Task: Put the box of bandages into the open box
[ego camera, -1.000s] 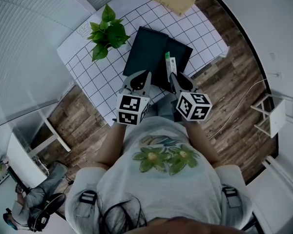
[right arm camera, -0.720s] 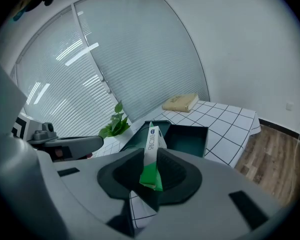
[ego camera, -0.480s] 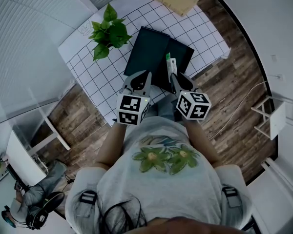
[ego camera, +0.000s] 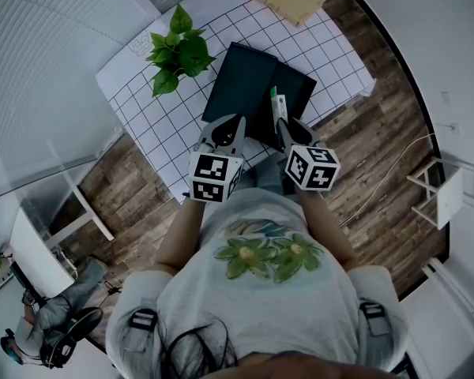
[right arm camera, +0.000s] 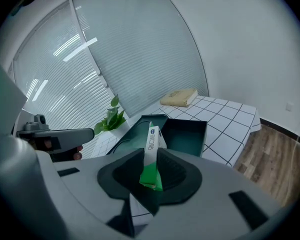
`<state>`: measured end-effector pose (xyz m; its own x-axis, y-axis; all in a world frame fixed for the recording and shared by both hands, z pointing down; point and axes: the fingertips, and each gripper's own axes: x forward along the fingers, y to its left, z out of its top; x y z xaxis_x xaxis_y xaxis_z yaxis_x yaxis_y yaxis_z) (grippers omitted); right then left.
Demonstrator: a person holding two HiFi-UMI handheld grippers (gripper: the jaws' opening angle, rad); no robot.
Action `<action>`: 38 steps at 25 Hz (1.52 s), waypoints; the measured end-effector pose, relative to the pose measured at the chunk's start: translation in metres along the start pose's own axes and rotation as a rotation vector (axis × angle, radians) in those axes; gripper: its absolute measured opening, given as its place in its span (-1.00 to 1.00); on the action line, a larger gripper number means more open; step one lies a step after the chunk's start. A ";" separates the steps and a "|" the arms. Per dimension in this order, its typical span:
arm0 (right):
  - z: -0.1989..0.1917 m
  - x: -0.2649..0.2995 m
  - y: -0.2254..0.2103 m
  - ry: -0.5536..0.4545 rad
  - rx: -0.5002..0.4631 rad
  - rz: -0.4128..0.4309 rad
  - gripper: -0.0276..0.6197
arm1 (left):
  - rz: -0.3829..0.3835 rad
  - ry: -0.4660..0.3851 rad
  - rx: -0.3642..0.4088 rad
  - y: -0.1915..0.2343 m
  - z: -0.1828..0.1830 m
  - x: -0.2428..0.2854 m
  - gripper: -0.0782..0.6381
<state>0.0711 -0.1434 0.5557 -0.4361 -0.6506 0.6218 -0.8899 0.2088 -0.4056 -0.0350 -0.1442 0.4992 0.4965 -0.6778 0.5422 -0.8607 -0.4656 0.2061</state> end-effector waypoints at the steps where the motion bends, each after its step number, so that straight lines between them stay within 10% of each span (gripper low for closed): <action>1: -0.001 0.000 0.000 0.002 -0.001 0.000 -0.65 | 0.000 -0.001 0.000 0.000 0.000 0.000 -0.76; 38: -0.023 0.019 -0.008 0.070 -0.016 -0.032 -0.65 | -0.004 0.000 0.006 0.002 -0.002 -0.003 -0.76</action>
<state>0.0668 -0.1404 0.5861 -0.4153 -0.6042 0.6801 -0.9053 0.2008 -0.3744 -0.0382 -0.1424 0.4996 0.5000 -0.6757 0.5417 -0.8579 -0.4719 0.2033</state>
